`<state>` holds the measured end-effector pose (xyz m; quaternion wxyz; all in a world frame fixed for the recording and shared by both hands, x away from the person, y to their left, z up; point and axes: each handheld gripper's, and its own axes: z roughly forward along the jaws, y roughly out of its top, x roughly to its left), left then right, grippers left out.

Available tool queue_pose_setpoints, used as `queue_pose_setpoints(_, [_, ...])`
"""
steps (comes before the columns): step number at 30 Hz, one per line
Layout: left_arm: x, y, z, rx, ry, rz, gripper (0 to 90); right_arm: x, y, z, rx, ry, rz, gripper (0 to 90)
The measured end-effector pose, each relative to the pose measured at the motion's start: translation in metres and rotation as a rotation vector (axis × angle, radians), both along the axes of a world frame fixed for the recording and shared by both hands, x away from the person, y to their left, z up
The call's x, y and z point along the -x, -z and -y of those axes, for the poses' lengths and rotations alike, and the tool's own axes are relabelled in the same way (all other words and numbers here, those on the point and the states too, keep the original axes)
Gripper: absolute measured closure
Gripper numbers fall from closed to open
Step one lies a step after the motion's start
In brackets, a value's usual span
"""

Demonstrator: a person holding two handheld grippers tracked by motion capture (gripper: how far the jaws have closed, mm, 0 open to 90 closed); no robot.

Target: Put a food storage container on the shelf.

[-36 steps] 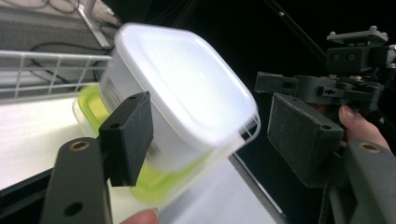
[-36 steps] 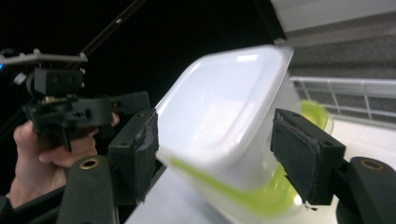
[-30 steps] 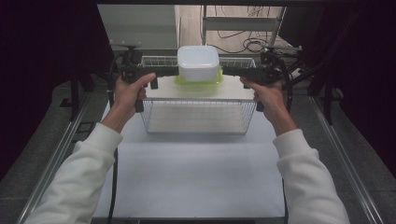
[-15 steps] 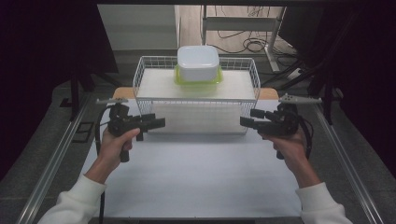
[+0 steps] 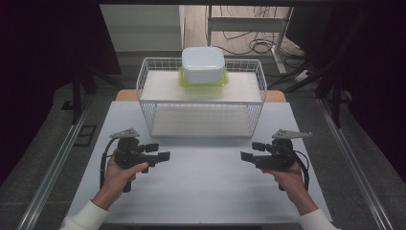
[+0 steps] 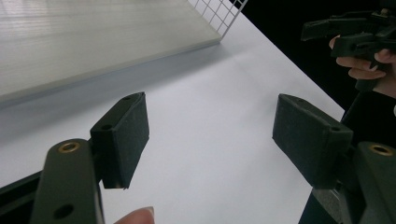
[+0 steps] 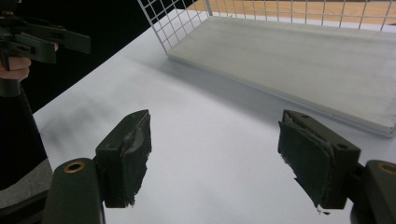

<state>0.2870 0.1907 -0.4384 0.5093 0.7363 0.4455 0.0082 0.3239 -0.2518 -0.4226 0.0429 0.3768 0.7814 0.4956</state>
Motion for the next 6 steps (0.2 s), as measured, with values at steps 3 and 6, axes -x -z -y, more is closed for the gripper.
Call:
queue_pose_setpoints(3, [-0.0008, 0.0045, -0.0002, -0.002, -0.007, -0.009, 26.4, 0.0003, -0.0022, 0.0007, -0.011, 0.005, 0.009, 23.7])
queue_pose_setpoints(6, [-0.0031, 0.0096, 0.0022, -0.003, -0.016, -0.014, 26.0, 0.0014, -0.0021, 0.0008, -0.017, 0.007, 0.019, 19.8])
